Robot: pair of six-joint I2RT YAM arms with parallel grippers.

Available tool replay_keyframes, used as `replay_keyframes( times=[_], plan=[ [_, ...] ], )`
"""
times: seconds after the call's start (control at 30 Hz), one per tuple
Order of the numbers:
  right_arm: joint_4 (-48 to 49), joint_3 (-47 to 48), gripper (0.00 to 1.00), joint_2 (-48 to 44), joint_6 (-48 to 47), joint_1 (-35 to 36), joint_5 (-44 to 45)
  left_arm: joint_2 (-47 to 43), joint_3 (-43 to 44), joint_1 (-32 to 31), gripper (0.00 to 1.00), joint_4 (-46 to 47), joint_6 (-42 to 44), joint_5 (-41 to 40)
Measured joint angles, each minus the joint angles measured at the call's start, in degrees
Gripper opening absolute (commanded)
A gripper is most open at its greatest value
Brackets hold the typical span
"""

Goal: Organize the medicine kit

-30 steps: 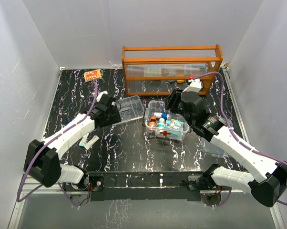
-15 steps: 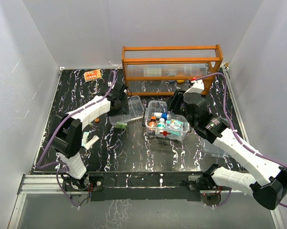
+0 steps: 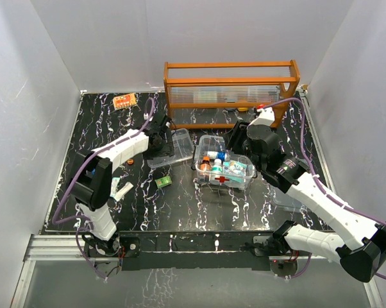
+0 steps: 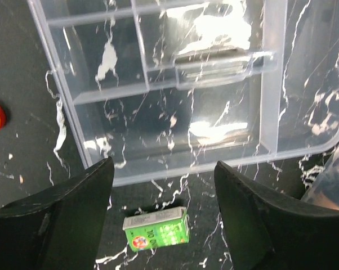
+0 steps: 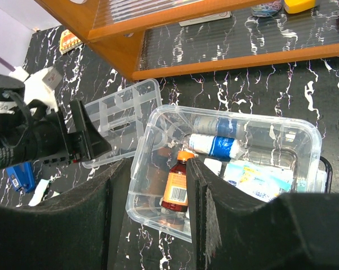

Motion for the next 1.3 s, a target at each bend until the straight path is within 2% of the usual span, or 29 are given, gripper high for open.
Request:
replay_keyframes(
  times=[0.33,0.5,0.8,1.1,1.2,1.3],
  plan=[
    [0.04,0.00,0.44,0.00,-0.02,0.00,-0.02,-13.79,-12.83,-1.27,0.82,-1.49,-8.55,2.51],
    [0.04,0.00,0.44,0.00,-0.02,0.00,-0.07,-16.20,-16.70,-3.08,0.87,-1.22,-12.20,4.44],
    [0.04,-0.02,0.44,0.00,0.00,0.00,-0.35,-14.34,-19.37,-4.09,0.78,0.24,-13.99,7.98],
    [0.04,-0.02,0.44,0.00,0.00,0.00,-0.46,-8.94,-18.49,-4.20,0.78,0.63,-13.97,7.93],
    [0.04,-0.02,0.44,0.00,0.00,0.00,-0.46,-7.78,-17.31,-4.20,0.73,-0.22,-13.94,7.23],
    [0.04,-0.02,0.44,0.00,0.00,0.00,-0.46,-6.84,-16.39,-4.26,0.65,-1.25,-13.75,6.51]
  ],
)
